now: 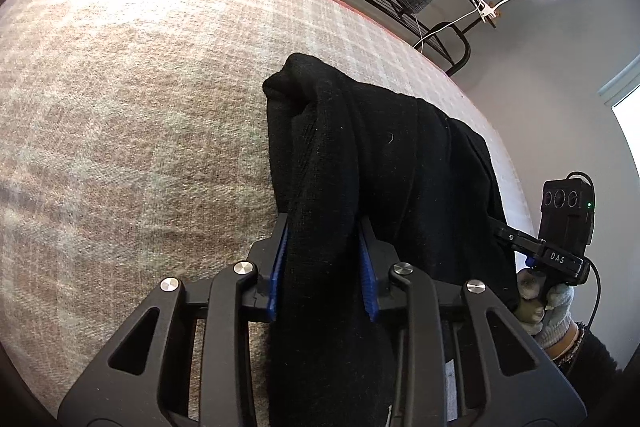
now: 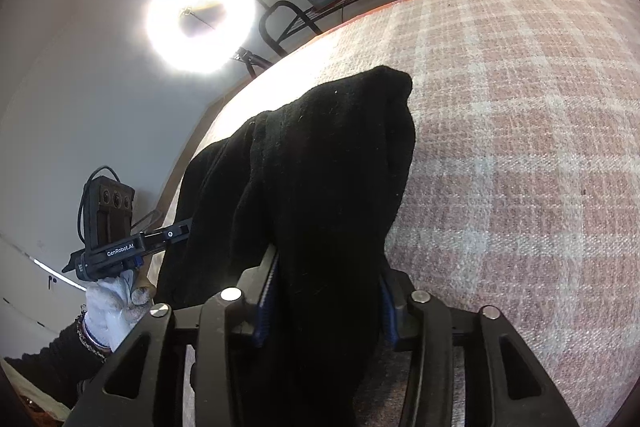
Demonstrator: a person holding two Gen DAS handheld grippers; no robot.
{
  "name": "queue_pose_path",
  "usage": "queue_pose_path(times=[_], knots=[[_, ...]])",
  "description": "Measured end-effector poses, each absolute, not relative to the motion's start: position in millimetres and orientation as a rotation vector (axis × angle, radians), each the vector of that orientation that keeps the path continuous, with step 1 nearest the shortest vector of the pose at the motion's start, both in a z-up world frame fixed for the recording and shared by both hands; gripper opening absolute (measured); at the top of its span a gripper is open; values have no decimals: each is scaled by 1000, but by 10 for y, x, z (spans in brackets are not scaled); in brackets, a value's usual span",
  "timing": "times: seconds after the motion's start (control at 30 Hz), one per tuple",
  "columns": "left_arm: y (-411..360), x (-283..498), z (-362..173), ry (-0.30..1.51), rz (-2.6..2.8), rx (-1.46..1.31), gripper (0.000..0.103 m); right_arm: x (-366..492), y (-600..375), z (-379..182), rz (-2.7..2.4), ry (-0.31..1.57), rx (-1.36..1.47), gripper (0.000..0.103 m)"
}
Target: Fold large clothes
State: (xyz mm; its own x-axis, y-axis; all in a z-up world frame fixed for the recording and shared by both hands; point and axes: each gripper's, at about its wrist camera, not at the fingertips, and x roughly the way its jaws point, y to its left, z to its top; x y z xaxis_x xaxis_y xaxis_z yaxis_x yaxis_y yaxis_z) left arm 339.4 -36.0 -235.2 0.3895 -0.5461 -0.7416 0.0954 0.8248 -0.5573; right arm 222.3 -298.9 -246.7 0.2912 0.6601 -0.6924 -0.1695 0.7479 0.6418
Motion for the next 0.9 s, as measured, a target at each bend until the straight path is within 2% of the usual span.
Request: queue_pose_path(times=[0.13, 0.43, 0.63, 0.9], knots=[[-356, 3419, -2335, 1105, -431, -470, 28, 2218, -2921, -2429, 580, 1148, 477, 31], [-420, 3319, -2262, 1087, -419, -449, 25, 2163, -2652, -2227, 524, 1117, 322, 21], [-478, 3218, -2140, 1062, -423, -425, 24, 2112, -2557, -2024, 506, 1072, 210, 16], [-660, 3025, -1848, 1010, -454, -364, 23, 2026, -2412, -1759, 512, 1019, 96, 15]])
